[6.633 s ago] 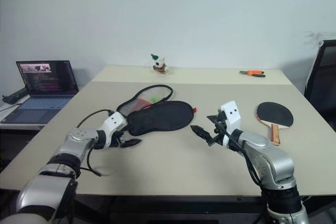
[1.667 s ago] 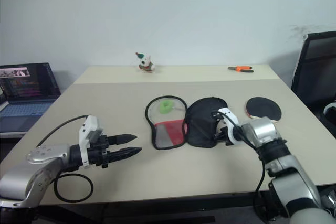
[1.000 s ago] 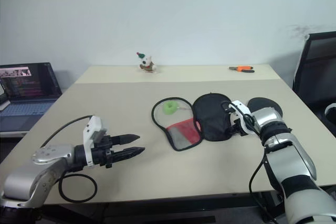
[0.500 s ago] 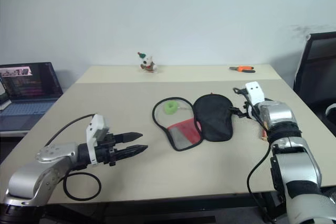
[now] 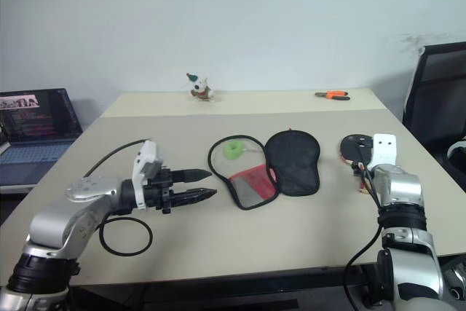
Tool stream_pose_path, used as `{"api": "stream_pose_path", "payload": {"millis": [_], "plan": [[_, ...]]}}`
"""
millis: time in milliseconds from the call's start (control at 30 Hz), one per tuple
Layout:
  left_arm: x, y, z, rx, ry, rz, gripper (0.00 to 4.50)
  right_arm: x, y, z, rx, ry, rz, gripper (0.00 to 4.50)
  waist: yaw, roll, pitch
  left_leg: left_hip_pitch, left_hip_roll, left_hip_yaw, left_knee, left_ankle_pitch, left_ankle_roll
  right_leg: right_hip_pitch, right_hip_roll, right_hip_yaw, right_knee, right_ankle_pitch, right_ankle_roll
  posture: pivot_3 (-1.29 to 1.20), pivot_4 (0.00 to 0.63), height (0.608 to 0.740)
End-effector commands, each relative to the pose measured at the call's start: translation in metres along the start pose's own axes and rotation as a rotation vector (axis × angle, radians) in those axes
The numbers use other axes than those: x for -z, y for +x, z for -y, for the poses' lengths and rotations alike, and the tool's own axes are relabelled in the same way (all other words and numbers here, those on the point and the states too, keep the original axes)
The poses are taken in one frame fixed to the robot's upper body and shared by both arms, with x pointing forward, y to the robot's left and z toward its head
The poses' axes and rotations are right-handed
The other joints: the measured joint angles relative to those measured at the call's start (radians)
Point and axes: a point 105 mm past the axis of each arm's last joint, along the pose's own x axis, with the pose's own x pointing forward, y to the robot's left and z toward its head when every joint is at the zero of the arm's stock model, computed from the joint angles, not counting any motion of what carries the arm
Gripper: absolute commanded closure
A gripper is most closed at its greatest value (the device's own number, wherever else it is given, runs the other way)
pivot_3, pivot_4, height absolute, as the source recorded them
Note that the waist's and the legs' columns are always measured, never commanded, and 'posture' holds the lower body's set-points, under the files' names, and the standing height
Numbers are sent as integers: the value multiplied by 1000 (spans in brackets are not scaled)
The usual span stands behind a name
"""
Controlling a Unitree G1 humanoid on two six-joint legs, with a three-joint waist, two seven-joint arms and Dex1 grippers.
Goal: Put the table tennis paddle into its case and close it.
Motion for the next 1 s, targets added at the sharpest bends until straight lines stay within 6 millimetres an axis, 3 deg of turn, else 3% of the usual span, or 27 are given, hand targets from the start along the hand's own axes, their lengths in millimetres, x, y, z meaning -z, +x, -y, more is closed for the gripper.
{"api": "stream_pose_path", "payload": {"millis": [33, 200, 600, 700, 867, 1000], "plan": [[-7, -1, -2, 8, 43, 10, 1623, -2, 2, -1, -8, 27, 1, 52, 3, 0, 0, 0, 0, 0, 0, 0, 0, 0, 0, 0, 0, 0, 0, 0, 150, 740], [-6, -2, -3, 1, 48, 7, 1623, 9, 15, 4, 18, 58, -47, 52, 0, 0, 0, 0, 0, 1, 0, 0, 0, 0, -1, 0, 0, 0, 0, 0, 150, 740], [-11, -6, -2, -12, 47, 32, 1623, 10, 26, 12, 66, 33, -31, 52, 2, 0, 0, 0, 0, 1, 0, 0, 0, 0, 0, 1, 0, 0, 0, 0, 150, 740], [-16, -6, -2, -4, 56, 45, 1623, 12, 27, 12, 73, 42, -34, 605, 2, 0, 0, 0, 0, 1, 1, 0, 0, 1, -1, 1, 0, 0, 0, 0, 150, 740], [-18, -3, -8, -10, 75, 41, 1623, 15, 28, 12, 77, 58, -42, 2397, 2, -2, -1, 1, 0, 1, 1, 0, 0, 1, -1, 1, 0, 0, 0, 0, 150, 740], [-20, 6, -9, -2, 86, 57, 1623, 15, 28, 14, 87, 66, -39, 3361, 2, -4, -2, 2, 0, 2, 2, 0, 0, 2, -1, 2, 0, 2, 2, 0, 150, 740]]}}
